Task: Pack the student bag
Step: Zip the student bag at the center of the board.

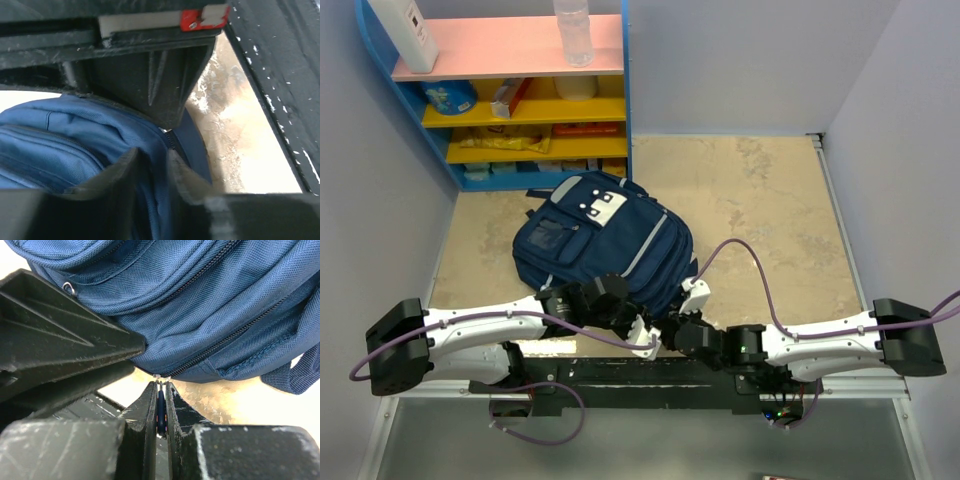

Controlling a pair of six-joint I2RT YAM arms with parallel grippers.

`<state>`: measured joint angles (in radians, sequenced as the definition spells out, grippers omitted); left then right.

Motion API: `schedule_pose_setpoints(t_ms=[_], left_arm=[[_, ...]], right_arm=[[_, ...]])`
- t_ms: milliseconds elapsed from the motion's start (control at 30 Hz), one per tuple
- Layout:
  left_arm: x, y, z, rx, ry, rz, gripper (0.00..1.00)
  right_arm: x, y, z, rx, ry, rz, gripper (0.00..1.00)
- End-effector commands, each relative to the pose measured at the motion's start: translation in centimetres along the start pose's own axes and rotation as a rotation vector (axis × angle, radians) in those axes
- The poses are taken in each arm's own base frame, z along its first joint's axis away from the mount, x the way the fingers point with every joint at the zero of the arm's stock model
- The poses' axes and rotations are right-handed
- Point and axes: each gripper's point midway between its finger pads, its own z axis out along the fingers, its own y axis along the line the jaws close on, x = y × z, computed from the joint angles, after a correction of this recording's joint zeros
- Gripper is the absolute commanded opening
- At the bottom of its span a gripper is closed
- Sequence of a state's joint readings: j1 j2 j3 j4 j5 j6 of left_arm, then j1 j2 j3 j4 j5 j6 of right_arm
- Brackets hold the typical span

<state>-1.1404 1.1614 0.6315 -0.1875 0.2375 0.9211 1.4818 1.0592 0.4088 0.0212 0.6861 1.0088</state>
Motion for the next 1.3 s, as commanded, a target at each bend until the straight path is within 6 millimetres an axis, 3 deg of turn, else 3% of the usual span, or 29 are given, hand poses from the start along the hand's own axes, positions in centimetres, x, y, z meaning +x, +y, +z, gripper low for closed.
schedule_pose_setpoints(t_ms=[0, 100, 267, 400, 500, 767, 967, 1200, 1267], left_arm=[[0.2, 0.2, 0.3, -0.029, -0.002, -0.006, 0.14], [0.3, -0.2, 0.3, -0.023, -0.001, -0.005, 0.0], [0.2, -0.2, 0.0, -0.026, -0.002, -0.002, 0.0], [0.4, -0.4, -0.4, -0.024, 0.008, 0.004, 0.0], [0.8, -1.0, -0.6, -0.007, 0.015, 0.016, 0.0], [0.8, -2.3, -1.4, 0.048, 0.011, 0.046, 0.0], [0.6, -4.8, -3.1, 0.18, 0.009, 0.065, 0.0], [3.5, -9.7, -5.2, 0.378, 0.097, 0.108, 0.0], [4.2, -10.0, -5.4, 0.374, 0.116, 0.134, 0.0]], right_arm=[[0.1, 1.3, -0.6, -0.047, 0.011, 0.016, 0.0], [-0.4, 1.4, -0.7, -0.043, -0.002, 0.032, 0.0], [0.0, 0.5, -0.4, 0.024, 0.012, 0.013, 0.0], [0.2, -2.7, -1.0, 0.205, 0.028, 0.028, 0.0], [-0.8, -4.4, -1.9, 0.287, -0.009, 0.055, 0.0], [-2.5, -6.3, -3.0, 0.385, -0.061, 0.066, 0.0], [-4.1, -7.2, -2.1, 0.431, -0.101, 0.095, 0.0], [-7.5, -9.1, -0.4, 0.443, -0.119, 0.096, 0.0], [-8.2, -9.8, 0.1, 0.467, -0.112, 0.082, 0.0]])
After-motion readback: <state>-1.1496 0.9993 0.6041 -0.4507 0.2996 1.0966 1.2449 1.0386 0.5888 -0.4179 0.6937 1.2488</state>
